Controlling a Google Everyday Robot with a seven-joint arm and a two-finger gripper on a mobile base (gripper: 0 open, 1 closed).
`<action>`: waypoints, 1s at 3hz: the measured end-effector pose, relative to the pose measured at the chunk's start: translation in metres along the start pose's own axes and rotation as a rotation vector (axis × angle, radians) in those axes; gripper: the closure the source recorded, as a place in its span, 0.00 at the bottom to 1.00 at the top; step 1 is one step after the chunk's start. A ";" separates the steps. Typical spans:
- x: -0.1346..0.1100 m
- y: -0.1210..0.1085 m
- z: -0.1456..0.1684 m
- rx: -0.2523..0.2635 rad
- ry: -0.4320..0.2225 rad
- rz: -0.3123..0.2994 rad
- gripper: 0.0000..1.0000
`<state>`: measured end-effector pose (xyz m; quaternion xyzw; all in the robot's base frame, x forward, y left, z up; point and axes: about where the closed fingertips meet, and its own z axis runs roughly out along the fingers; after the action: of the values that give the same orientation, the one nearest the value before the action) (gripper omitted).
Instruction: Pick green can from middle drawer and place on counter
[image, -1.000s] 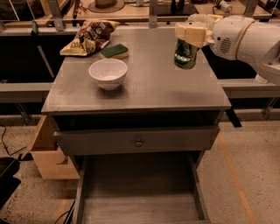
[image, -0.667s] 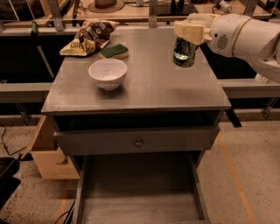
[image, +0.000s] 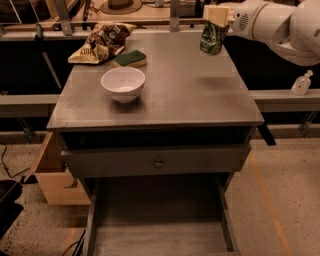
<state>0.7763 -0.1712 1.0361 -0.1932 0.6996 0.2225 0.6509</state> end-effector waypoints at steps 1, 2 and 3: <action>0.029 -0.070 0.040 0.089 0.021 0.071 1.00; 0.052 -0.129 0.052 0.177 0.058 0.063 1.00; 0.072 -0.170 0.051 0.254 0.097 0.033 1.00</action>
Offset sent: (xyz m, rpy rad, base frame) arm 0.1744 -0.1479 -0.0816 -0.0464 0.1149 -0.2978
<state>0.9086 -0.2817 0.9516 -0.1081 0.7559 0.1334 0.6317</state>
